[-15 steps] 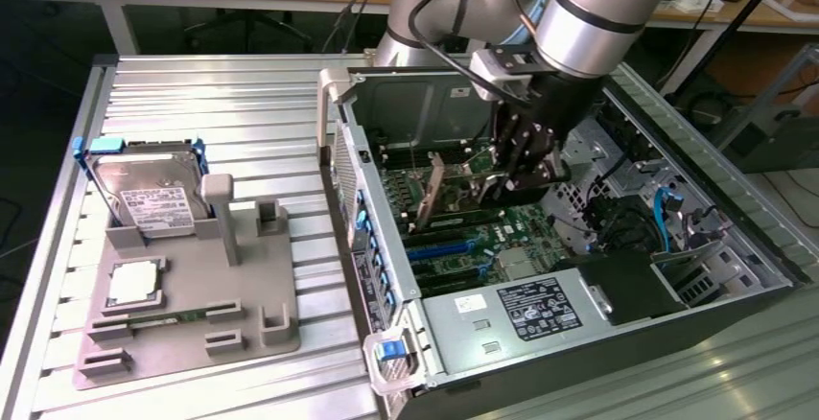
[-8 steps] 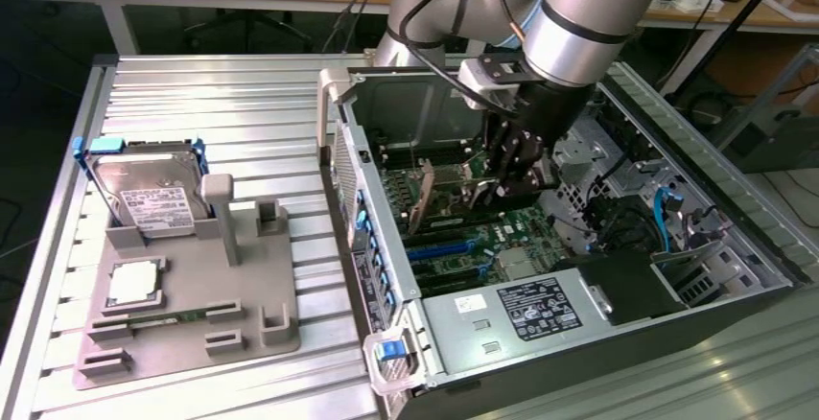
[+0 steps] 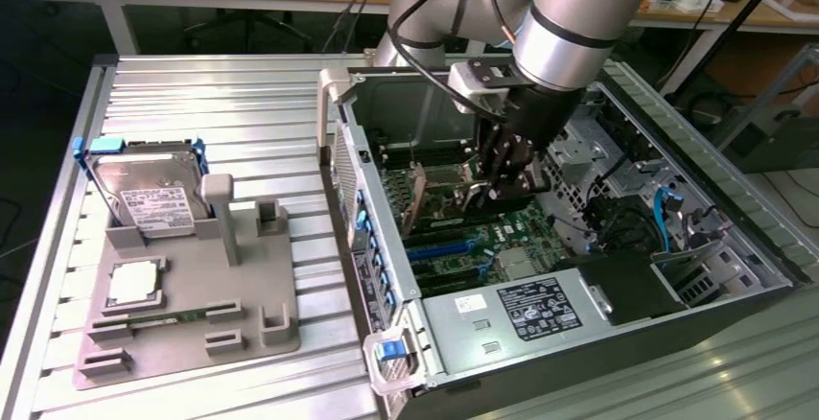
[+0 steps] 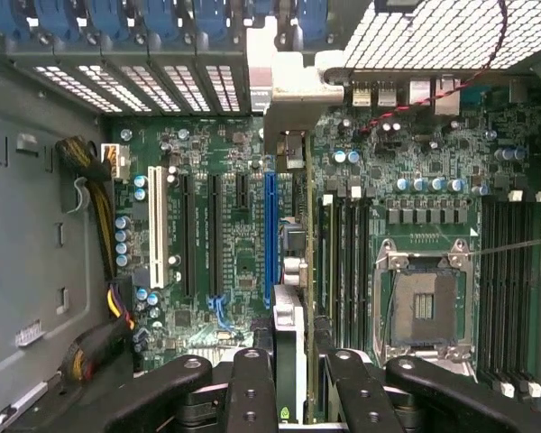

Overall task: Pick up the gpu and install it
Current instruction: 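Insert the gpu into the slot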

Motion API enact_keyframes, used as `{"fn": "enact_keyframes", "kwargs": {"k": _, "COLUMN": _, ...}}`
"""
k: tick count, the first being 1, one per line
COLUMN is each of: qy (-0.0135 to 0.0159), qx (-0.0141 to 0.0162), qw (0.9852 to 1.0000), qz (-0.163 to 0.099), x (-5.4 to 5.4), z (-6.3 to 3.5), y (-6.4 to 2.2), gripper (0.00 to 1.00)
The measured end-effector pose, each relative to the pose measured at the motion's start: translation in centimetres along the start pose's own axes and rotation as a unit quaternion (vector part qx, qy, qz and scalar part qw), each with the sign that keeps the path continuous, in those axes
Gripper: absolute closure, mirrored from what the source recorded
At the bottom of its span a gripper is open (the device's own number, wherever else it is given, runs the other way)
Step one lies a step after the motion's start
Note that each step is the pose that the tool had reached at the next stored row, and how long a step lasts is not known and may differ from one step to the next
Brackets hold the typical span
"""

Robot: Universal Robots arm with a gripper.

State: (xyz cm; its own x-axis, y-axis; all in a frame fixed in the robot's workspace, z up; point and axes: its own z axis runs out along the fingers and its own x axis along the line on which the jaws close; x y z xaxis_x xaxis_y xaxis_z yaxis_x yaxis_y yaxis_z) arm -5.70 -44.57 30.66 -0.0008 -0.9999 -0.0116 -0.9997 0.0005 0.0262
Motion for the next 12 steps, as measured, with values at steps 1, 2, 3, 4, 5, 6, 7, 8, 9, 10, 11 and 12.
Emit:
{"fn": "enact_keyframes", "kwargs": {"k": 1, "qy": 0.0, "qx": 0.0, "qw": 1.0, "qz": 0.0, "x": 0.0, "z": 0.07, "y": 0.11, "gripper": 0.73}}
{"fn": "enact_keyframes", "kwargs": {"k": 2, "qy": 0.0, "qx": 0.0, "qw": 1.0, "qz": 0.0, "x": 0.0, "z": 0.14, "y": 0.22, "gripper": 0.73}}
{"fn": "enact_keyframes", "kwargs": {"k": 3, "qy": 0.0, "qx": 0.0, "qw": 1.0, "qz": 0.0, "x": 0.0, "z": 0.23, "y": 0.32, "gripper": 0.73}}
{"fn": "enact_keyframes", "kwargs": {"k": 4, "qy": 0.0, "qx": 0.0, "qw": 1.0, "qz": 0.0, "x": 0.0, "z": 0.34, "y": 0.38, "gripper": 0.73}}
{"fn": "enact_keyframes", "kwargs": {"k": 5, "qy": 0.0, "qx": 0.0, "qw": 1.0, "qz": 0.0, "x": 0.0, "z": 0.45, "y": 0.45, "gripper": 0.73}}
{"fn": "enact_keyframes", "kwargs": {"k": 6, "qy": 0.0, "qx": 0.0, "qw": 1.0, "qz": 0.0, "x": 0.0, "z": 0.69, "y": 0.63, "gripper": 0.73}}
{"fn": "enact_keyframes", "kwargs": {"k": 7, "qy": 0.0, "qx": 0.0, "qw": 1.0, "qz": 0.0, "x": 0.0, "z": 0.92, "y": 0.8, "gripper": 0.73}}
{"fn": "enact_keyframes", "kwargs": {"k": 8, "qy": 0.0, "qx": 0.0, "qw": 1.0, "qz": 0.0, "x": 0.0, "z": 0.99, "y": 0.88, "gripper": 0.73}}
{"fn": "enact_keyframes", "kwargs": {"k": 9, "qy": 0.0, "qx": 0.0, "qw": 1.0, "qz": 0.0, "x": 0.0, "z": 1.05, "y": 0.94, "gripper": 0.73}}
{"fn": "enact_keyframes", "kwargs": {"k": 10, "qy": 0.0, "qx": 0.0, "qw": 1.0, "qz": 0.0, "x": 0.0, "z": 1.1, "y": 1.01, "gripper": 0.73}}
{"fn": "enact_keyframes", "kwargs": {"k": 11, "qy": 0.0001, "qx": -0.0001, "qw": 1.0, "qz": 0.0, "x": 0.1, "z": 1.15, "y": 1.07, "gripper": 0.73}}
{"fn": "enact_keyframes", "kwargs": {"k": 12, "qy": 0.0001, "qx": -0.0001, "qw": 1.0, "qz": 0.0, "x": 0.1, "z": 1.19, "y": 1.12, "gripper": 0.73}}
